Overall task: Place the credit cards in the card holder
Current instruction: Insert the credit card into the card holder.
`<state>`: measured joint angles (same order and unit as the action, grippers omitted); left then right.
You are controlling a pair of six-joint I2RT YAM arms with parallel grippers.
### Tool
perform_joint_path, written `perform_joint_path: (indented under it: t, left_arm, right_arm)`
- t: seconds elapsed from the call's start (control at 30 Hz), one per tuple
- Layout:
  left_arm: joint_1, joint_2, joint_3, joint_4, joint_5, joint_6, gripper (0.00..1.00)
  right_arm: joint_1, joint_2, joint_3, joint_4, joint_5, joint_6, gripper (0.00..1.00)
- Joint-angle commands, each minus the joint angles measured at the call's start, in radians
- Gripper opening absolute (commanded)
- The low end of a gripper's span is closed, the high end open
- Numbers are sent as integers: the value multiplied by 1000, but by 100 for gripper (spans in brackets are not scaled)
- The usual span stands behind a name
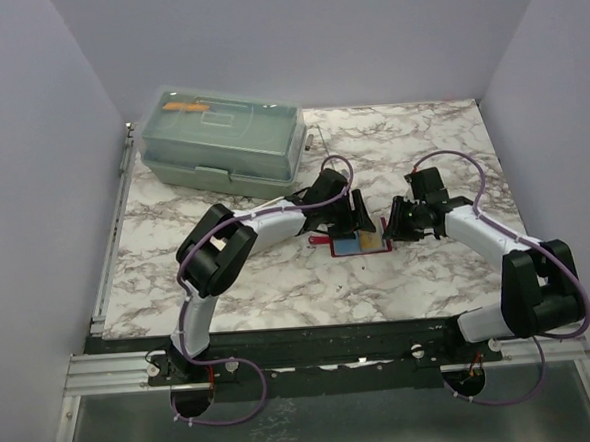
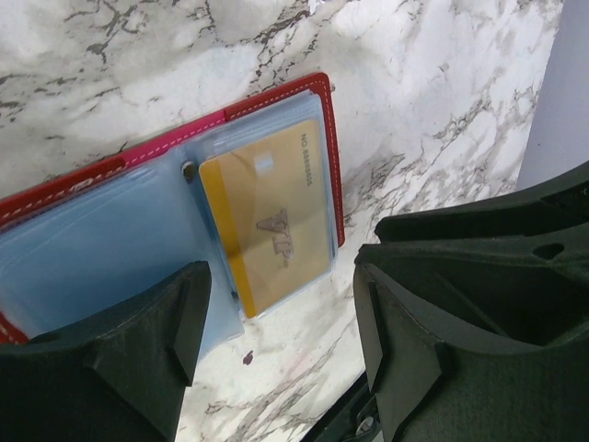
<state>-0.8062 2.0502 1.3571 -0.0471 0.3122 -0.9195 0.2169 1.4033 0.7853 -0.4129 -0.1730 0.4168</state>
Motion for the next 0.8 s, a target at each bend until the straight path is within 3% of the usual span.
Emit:
perform_joint_path:
  t: [0.0, 0.53, 0.77]
  left_arm:
    - [-2, 53, 57, 7, 45, -7, 69]
    - [-40, 9, 87, 8, 37, 20, 70]
    - [12, -78, -48, -28, 9, 33, 67]
  right_arm:
    - [2, 18, 9, 11, -18, -13, 36]
    - [2, 33, -4, 20, -10, -6, 35]
    - [2, 2, 27, 17, -80, -49, 36]
